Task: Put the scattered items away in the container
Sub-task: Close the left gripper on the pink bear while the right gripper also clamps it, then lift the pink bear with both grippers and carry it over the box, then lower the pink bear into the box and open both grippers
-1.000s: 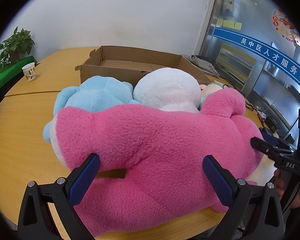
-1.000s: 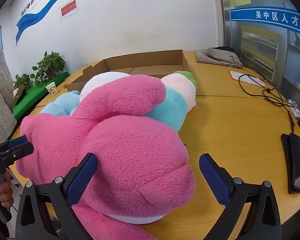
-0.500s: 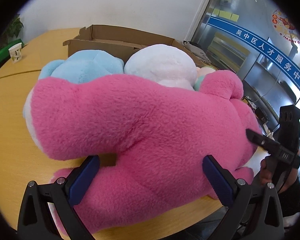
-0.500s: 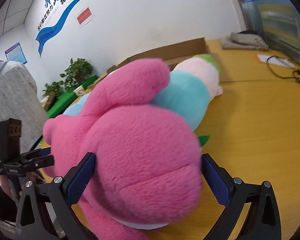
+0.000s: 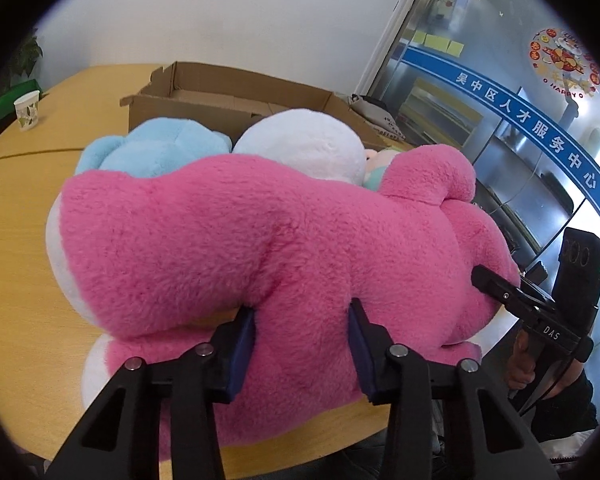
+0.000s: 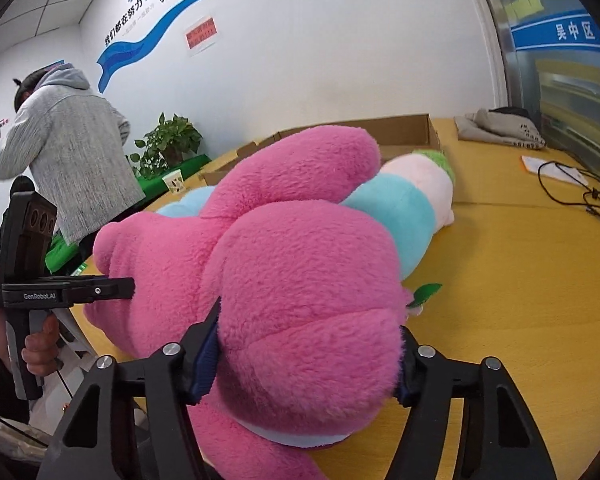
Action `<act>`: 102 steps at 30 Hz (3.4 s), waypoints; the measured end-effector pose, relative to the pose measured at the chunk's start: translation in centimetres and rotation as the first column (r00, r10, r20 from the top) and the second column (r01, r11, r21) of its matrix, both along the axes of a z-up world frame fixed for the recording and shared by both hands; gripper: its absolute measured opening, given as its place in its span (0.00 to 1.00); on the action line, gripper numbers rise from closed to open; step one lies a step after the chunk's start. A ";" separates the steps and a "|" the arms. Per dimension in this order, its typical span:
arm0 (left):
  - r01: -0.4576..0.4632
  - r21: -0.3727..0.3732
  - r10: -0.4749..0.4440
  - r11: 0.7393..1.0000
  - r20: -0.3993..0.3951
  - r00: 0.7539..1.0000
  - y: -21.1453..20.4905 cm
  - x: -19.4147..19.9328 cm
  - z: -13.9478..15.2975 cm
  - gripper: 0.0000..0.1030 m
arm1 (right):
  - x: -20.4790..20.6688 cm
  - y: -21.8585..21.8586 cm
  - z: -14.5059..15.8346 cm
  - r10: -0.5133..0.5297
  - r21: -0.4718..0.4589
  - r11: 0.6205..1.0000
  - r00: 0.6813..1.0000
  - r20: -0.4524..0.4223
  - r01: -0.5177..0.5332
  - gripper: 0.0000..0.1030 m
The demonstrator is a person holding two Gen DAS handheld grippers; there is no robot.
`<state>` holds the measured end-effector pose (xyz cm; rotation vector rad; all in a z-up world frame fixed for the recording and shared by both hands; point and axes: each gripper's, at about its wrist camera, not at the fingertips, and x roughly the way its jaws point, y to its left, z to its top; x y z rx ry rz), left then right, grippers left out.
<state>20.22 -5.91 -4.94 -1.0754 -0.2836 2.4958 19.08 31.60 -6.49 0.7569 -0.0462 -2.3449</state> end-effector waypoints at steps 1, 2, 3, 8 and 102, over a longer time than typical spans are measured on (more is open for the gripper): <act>-0.001 0.000 0.001 1.000 -0.015 1.000 -0.1 0.3 0.5 0.40 | 0.3 0.0 0.4 0.000 0.002 1.000 1.000 -0.014 0.000 0.68; -0.002 0.001 0.002 1.000 -0.028 1.000 -0.1 0.5 0.9 0.39 | 0.6 -0.1 0.8 -0.002 0.000 1.000 1.000 -0.027 0.002 0.68; -0.004 0.003 0.004 1.000 -0.041 0.999 -0.2 0.7 1.5 0.39 | 0.8 0.0 1.2 -0.004 -0.008 1.000 0.999 -0.034 0.004 0.68; -0.017 -0.014 0.015 1.000 -0.119 0.993 -1.0 0.8 4.8 0.39 | 0.9 -0.4 3.5 0.007 -0.049 0.999 0.997 -0.074 -0.010 0.68; -0.190 -0.194 0.159 0.962 -0.165 0.973 -2.0 -27.8 15.8 0.76 | -31.5 -6.0 14.4 -0.245 0.081 0.965 0.967 -0.062 0.250 1.00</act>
